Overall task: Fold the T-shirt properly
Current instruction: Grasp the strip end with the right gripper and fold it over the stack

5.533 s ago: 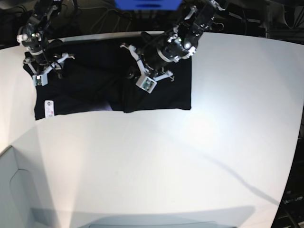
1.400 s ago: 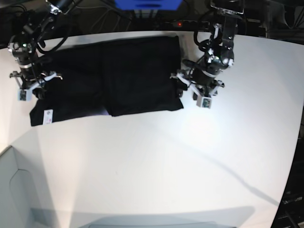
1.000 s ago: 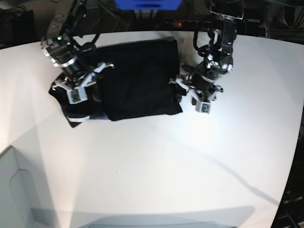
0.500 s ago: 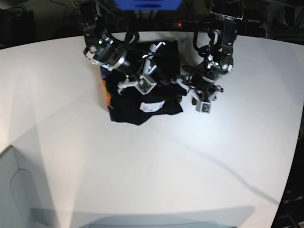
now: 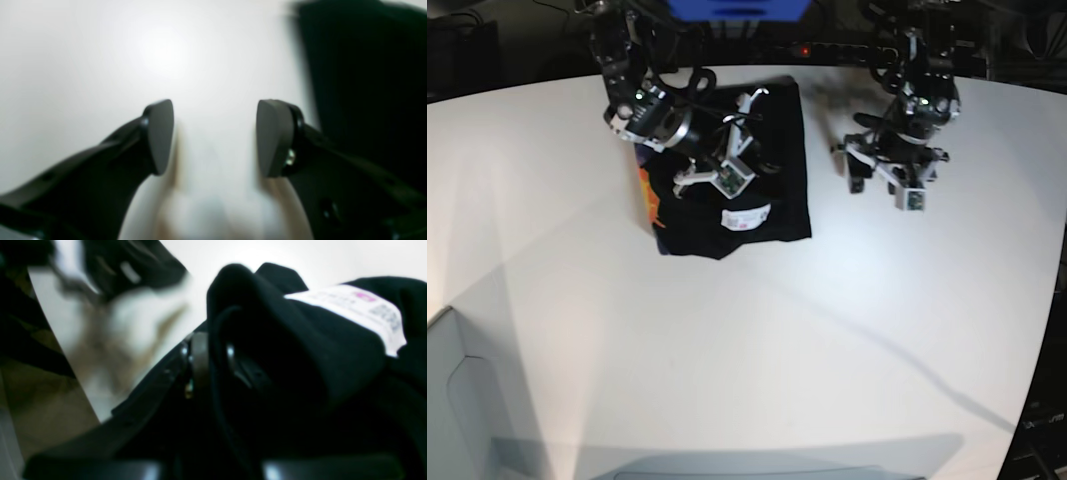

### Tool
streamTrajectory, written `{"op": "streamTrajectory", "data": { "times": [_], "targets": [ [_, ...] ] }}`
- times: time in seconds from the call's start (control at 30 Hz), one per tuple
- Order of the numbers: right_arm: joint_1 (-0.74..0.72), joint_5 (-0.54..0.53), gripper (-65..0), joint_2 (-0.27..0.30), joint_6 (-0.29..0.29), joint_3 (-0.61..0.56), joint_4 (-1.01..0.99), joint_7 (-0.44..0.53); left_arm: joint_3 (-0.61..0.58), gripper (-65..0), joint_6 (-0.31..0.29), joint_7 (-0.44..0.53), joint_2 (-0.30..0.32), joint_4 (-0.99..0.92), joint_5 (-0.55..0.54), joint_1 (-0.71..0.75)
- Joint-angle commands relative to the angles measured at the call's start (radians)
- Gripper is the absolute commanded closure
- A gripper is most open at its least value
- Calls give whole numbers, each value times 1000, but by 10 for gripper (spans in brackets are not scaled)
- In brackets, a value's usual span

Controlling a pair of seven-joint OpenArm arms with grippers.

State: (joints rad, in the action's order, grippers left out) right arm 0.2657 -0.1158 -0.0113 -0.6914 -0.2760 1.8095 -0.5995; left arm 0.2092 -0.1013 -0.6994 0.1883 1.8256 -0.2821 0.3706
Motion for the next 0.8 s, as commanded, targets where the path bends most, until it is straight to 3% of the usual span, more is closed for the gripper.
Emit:
{"op": "streamTrajectory", "data": {
  "times": [0.0,0.13,0.2,0.33,0.5,0.77],
  "targets": [
    [-1,-26,-138,-5,-7,-2,16,26,42,-379,-7,28,4,46,-9,3],
    [17,-31,-325,-5,-7,-1,69,26,174,-380,-10,28,0,96,-10,29],
    [45,-31,-372,-5,-7,8,148,29,215,-380,-10,28,0,102,-10,34],
    [79,-31,-384,-5,-7,25,226,39,253,-380,-10,28,0,99,-10,31],
    [85,-29,-385,-8,-7,163,209,28,258,-380,-10,28,0,99,-10,34],
    [42,-29,-385,-9,-7,137,105,29,260,-380,-10,28,0,104,-10,35]
  ]
}}
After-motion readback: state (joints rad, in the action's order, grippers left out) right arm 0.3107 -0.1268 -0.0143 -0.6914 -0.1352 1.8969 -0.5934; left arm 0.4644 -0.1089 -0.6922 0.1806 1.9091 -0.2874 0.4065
